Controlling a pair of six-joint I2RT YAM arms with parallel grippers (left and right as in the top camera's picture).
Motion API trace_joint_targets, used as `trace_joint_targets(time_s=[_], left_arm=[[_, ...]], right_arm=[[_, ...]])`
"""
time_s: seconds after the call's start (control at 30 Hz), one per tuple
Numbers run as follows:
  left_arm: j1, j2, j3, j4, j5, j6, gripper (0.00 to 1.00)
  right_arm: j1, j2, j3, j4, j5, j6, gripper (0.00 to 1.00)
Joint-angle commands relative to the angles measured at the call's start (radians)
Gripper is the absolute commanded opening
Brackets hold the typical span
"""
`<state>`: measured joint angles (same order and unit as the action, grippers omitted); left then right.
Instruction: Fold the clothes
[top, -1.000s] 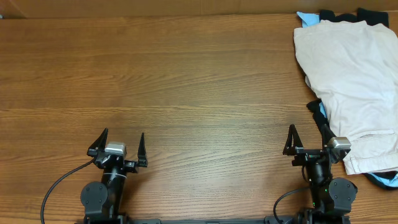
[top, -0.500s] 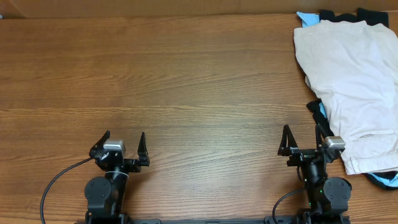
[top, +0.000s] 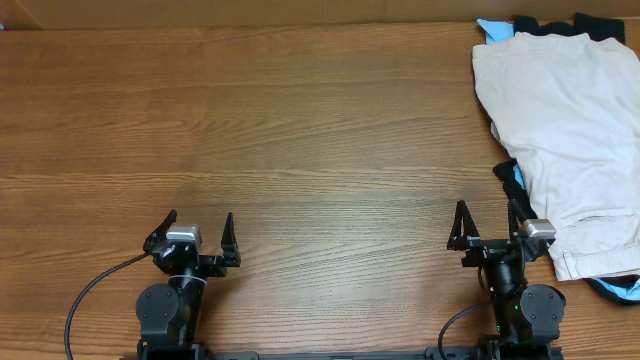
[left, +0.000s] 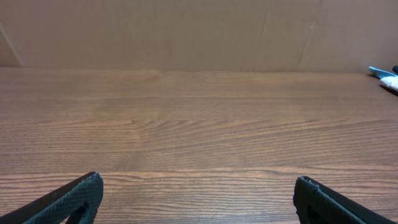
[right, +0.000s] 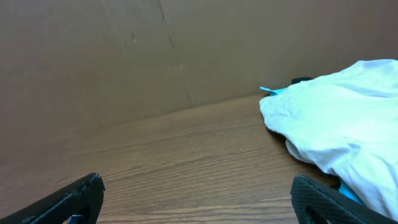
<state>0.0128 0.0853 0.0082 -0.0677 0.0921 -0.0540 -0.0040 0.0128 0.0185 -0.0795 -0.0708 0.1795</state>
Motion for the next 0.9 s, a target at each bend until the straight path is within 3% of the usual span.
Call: trace_joint_targets(time_s=[0.0,0.87], left_arm=[[-0.004,0.0,-0.003,-0.003,-0.018,-0.021,1.0],[-0.004,0.0,-0.003,-0.001,-0.02,-0.021,1.0]], right_arm=[[0.004,-0.009,-0.011,0.003,0.01,0.004,1.0],[0.004,-0.009,-0.011,0.051,0.01,0.004,1.0]])
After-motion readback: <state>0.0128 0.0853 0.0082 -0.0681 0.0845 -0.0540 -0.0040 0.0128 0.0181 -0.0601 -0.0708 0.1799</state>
